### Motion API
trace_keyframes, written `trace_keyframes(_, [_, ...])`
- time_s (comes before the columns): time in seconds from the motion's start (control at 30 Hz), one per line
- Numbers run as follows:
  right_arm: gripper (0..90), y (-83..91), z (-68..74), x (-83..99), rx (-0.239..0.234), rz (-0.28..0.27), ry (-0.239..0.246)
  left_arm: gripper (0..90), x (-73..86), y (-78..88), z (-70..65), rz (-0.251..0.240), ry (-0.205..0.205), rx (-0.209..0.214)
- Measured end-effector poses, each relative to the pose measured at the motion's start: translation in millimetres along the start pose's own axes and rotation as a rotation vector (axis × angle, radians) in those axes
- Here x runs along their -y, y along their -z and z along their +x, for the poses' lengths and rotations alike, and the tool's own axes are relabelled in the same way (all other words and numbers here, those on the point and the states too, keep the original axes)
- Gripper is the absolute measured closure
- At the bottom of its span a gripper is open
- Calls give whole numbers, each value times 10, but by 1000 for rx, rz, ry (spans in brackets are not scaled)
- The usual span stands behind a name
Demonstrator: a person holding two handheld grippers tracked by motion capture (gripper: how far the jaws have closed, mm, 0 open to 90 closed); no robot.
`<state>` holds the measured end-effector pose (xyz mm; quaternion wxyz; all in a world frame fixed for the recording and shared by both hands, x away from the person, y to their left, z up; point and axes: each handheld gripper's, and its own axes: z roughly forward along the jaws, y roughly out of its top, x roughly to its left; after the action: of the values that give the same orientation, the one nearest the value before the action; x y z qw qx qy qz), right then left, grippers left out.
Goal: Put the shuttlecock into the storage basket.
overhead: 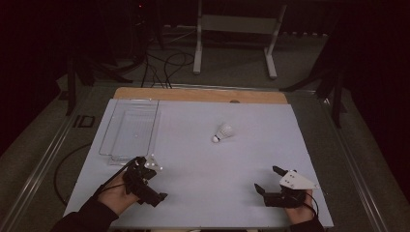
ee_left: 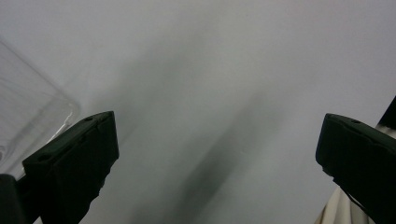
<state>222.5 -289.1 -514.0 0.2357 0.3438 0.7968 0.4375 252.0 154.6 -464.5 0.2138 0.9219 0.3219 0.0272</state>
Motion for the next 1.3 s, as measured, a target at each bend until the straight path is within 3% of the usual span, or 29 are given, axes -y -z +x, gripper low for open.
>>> trace_keyframes(0.4, [94,-7,-2,4,-5,6,-4,0,-170,-44,13,94,-14,62])
trace_keyframes(0.83, [94,-3,-1,3,-8,6,-7,0,-384,-84,50,96,-12,104])
trace_keyframes(1.3, [94,-8,-3,6,-14,6,-8,0,-616,-135,59,123,-39,116])
